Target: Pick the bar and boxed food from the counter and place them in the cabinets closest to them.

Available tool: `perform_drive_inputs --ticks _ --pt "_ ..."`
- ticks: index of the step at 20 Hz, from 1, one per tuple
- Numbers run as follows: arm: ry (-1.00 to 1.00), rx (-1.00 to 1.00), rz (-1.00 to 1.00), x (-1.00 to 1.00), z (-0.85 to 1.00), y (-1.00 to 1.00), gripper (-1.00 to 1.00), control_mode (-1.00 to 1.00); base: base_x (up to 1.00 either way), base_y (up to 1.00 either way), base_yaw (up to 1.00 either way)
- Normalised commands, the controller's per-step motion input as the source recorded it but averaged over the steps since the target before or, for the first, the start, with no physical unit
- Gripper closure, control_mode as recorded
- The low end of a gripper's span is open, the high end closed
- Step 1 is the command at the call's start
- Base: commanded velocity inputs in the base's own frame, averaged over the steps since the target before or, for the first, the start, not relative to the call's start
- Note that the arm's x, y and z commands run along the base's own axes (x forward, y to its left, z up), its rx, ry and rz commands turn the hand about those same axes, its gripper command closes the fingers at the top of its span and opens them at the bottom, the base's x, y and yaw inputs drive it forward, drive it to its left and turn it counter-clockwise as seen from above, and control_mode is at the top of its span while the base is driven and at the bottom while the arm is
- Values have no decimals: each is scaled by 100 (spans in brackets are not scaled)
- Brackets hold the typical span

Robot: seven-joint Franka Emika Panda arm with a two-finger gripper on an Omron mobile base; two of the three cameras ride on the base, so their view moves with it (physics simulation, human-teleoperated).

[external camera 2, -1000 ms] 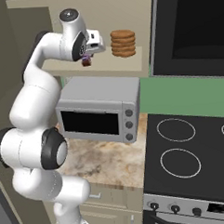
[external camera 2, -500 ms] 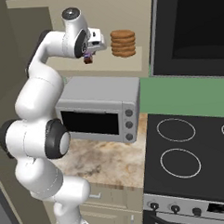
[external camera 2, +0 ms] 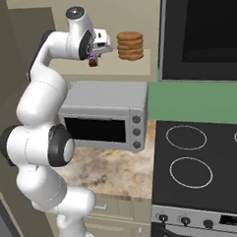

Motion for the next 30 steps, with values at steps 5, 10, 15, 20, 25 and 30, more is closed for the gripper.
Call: perform_drive_inputs --ticks 5,10,15,20,25,30 --pt "0 0 0 3 -6 0 100 -100 0 0 0" --pt "0 0 0 8 -8 0 100 -100 0 0 0" --pt "0 0 0 14 -9 0 100 -100 0 0 0" --pt "0 0 0 28 -6 0 100 -100 0 0 0" --pt "0 0 0 25 -11 0 100 -100 0 0 0" --pt "-2 0 0 14 -27 0 100 -100 0 0 0"
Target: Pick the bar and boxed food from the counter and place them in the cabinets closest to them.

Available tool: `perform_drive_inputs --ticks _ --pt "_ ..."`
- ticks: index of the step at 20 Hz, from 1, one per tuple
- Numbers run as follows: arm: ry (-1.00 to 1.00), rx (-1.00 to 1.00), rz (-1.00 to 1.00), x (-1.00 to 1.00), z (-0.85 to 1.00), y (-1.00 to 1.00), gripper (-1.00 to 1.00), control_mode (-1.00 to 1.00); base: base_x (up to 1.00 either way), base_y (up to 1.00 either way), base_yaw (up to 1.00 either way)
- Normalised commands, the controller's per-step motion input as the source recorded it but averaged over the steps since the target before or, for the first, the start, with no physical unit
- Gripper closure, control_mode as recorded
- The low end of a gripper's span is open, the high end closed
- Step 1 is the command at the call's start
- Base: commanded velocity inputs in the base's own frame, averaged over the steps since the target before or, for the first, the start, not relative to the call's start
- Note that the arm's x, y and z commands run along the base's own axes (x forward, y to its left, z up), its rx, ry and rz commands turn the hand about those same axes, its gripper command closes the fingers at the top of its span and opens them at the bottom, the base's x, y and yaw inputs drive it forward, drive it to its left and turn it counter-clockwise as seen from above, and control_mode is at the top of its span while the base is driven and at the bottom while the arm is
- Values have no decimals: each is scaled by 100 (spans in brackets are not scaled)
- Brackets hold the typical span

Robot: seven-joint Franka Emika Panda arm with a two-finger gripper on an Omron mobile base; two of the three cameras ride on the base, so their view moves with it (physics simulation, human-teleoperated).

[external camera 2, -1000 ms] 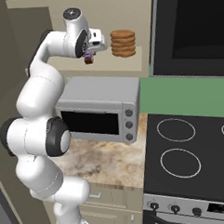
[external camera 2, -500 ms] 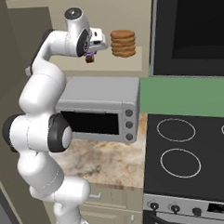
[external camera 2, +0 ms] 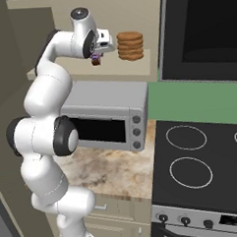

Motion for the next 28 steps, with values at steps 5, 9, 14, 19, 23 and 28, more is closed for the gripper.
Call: perform_drive_inputs --ticks 5,9,14,19,23,28 --pt "-4 0 0 5 -28 0 100 -100 0 0 0" --pt "-4 0 0 2 -31 0 100 -100 0 0 0" --pt "-3 -1 0 0 -26 0 100 -100 0 0 0" --pt "0 0 0 0 0 0 100 -100 0 0 0" --pt "0 0 0 0 0 0 -100 -100 0 0 0" --pt "-2 2 0 0 17 -2 -100 -100 0 0 0"
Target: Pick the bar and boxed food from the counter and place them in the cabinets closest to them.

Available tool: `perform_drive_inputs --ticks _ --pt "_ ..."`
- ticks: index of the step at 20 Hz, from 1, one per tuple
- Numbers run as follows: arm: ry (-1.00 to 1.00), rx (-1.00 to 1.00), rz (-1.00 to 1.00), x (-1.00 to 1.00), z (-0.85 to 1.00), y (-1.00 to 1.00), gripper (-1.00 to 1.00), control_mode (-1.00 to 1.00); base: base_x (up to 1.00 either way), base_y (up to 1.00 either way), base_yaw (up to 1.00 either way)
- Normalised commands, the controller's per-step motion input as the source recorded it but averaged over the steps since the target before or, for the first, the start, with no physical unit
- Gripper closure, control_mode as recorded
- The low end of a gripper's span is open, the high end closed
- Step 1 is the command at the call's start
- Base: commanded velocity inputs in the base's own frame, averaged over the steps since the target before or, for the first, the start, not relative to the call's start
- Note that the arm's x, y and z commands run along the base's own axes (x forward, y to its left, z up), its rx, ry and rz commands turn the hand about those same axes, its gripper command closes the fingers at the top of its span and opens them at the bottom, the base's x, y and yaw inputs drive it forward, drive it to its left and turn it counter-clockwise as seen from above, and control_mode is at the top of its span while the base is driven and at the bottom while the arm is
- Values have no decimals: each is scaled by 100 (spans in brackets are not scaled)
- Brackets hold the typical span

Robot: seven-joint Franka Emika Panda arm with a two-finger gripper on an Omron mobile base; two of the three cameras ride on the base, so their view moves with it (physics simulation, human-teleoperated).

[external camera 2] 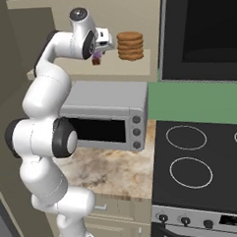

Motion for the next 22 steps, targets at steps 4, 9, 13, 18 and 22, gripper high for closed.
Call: perform_drive_inputs --ticks 4,9,13,18,22 --pt "-4 5 -2 -3 43 -4 -100 -100 0 0 0" --pt "-1 4 -4 -21 51 -6 -100 -100 0 0 0" --pt "0 2 -4 -71 32 -11 -100 -100 0 0 0" --pt "0 0 -3 -99 13 -2 -100 -100 0 0 0" --pt "0 0 -2 -100 20 0 -100 -100 0 0 0"
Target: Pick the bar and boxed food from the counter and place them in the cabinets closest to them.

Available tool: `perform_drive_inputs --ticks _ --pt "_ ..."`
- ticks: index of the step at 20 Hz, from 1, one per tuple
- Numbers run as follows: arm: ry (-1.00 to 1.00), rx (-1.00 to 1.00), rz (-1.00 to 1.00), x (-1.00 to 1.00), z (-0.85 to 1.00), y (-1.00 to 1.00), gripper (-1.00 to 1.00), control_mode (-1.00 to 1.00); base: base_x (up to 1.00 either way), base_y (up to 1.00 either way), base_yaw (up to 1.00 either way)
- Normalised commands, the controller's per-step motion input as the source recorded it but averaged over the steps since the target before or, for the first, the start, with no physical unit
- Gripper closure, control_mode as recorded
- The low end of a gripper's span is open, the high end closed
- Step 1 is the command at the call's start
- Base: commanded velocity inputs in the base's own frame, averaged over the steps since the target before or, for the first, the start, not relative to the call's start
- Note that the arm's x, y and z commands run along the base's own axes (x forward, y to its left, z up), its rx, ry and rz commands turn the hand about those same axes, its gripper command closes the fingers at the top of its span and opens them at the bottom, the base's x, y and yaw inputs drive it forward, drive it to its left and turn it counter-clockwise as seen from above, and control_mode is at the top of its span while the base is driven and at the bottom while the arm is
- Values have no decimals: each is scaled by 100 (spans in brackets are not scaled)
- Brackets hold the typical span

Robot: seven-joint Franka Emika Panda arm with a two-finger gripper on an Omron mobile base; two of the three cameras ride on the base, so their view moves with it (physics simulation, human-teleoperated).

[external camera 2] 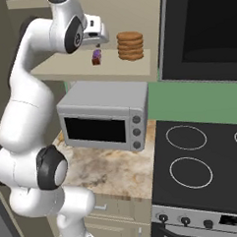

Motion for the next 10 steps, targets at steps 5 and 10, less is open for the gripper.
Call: perform_drive_inputs --ticks 5,10 --pt "0 0 0 -100 22 0 -100 -100 0 0 0" --pt "-5 0 0 -100 0 0 -100 -100 0 0 0"
